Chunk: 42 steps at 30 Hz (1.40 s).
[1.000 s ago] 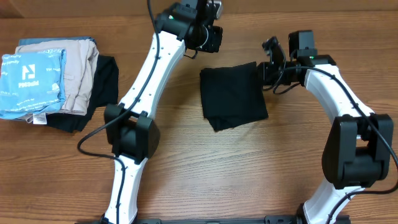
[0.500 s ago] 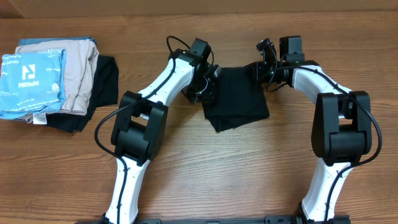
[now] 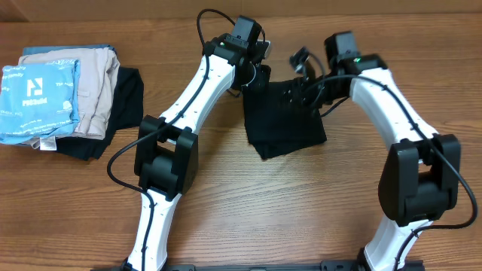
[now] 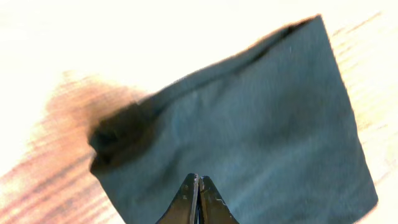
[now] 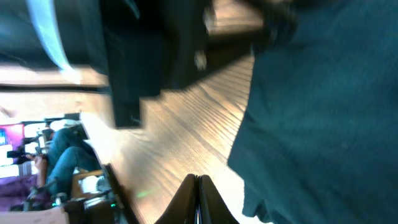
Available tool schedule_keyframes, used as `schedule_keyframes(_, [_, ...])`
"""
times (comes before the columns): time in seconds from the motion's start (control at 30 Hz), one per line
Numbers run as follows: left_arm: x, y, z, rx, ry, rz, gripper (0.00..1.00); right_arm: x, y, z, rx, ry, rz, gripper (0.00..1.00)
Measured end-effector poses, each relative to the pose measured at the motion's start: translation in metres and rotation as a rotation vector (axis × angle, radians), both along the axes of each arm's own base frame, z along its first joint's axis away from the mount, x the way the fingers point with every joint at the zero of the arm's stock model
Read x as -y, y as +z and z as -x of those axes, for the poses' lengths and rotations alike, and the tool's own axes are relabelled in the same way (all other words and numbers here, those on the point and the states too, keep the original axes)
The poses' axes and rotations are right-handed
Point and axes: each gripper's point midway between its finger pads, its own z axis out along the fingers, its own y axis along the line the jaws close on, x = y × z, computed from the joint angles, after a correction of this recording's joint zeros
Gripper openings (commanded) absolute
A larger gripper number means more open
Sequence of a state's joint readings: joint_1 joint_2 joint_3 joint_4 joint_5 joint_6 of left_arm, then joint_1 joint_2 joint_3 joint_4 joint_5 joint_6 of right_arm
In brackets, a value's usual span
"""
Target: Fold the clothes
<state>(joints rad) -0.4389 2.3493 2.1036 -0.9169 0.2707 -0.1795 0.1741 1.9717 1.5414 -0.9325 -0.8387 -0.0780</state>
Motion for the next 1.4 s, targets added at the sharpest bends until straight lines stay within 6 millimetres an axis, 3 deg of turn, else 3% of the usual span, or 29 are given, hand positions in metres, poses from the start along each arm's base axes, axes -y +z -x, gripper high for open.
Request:
schedule_keyframes(0.1, [0.001,0.003,-0.011,0.052,0.011,-0.001,0.04,-0.002,-0.025,0.01,-0.012,0.012,0.033,0.04])
schedule_keyframes(0.27, [0.0,0.0,-0.022,0.091,0.025,-0.014,0.04,0.013,-0.087,0.038,-0.065,-0.004,0.137,0.04])
schedule_keyframes(0.3, [-0.001,-0.006,-0.022,0.083,0.025,-0.021,0.04,0.015,-0.094,0.04,-0.061,-0.006,0.147,0.04])
schedule_keyframes(0.43, [-0.005,-0.065,-0.02,0.005,0.03,-0.073,0.05,0.021,-0.107,0.049,-0.084,-0.011,0.181,0.04])
schedule_keyframes(0.47, [-0.004,-0.07,-0.023,0.009,0.029,-0.064,0.11,0.023,-0.109,0.049,-0.084,-0.014,0.198,0.04])
schedule_keyframes(0.63, [0.002,-0.067,-0.036,0.059,0.029,-0.041,0.13,0.031,-0.116,0.048,-0.076,-0.025,0.257,0.04])
schedule_keyframes(0.7, [0.001,-0.06,-0.039,0.056,0.033,-0.051,0.26,0.032,-0.116,0.048,-0.076,-0.026,0.262,0.04])
schedule_keyframes(0.77, [-0.002,-0.027,-0.047,0.076,0.045,-0.056,0.46,0.033,-0.117,0.049,-0.085,-0.026,0.267,0.04])
schedule_keyframes(0.8, [-0.002,-0.003,-0.053,0.107,0.051,-0.044,0.49,0.033,-0.117,0.05,-0.089,-0.025,0.267,0.04])
schedule_keyframes(0.87, [-0.006,0.041,-0.056,0.151,0.063,-0.043,0.64,0.032,-0.116,0.053,-0.102,-0.022,0.261,0.04])
schedule_keyframes(0.9, [-0.013,0.064,-0.05,0.161,0.071,-0.061,0.85,0.032,-0.114,0.056,-0.119,-0.019,0.258,0.04])
schedule_keyframes(0.97, [-0.025,0.106,-0.036,0.19,0.084,-0.079,0.96,0.03,-0.095,0.05,-0.1,-0.021,0.247,0.04])
schedule_keyframes(1.0, [-0.03,0.114,-0.028,0.178,0.091,-0.089,0.98,0.028,-0.076,0.044,-0.066,-0.024,0.239,0.04])
schedule_keyframes(1.1, [-0.045,0.11,-0.002,0.069,0.118,-0.136,0.99,0.031,-0.009,0.012,0.111,-0.078,0.255,0.06])
schedule_keyframes(1.17, [-0.054,0.103,0.01,-0.006,0.159,-0.156,0.98,0.045,0.019,-0.005,0.21,-0.145,0.338,0.06])
schedule_keyframes(1.3, [-0.071,0.091,0.018,-0.097,0.246,-0.169,0.98,0.085,0.005,-0.023,0.234,-0.276,0.567,0.04])
schedule_keyframes(1.4, [-0.069,0.06,0.024,-0.179,0.28,-0.19,0.99,0.097,-0.003,-0.039,0.268,-0.33,0.636,0.04])
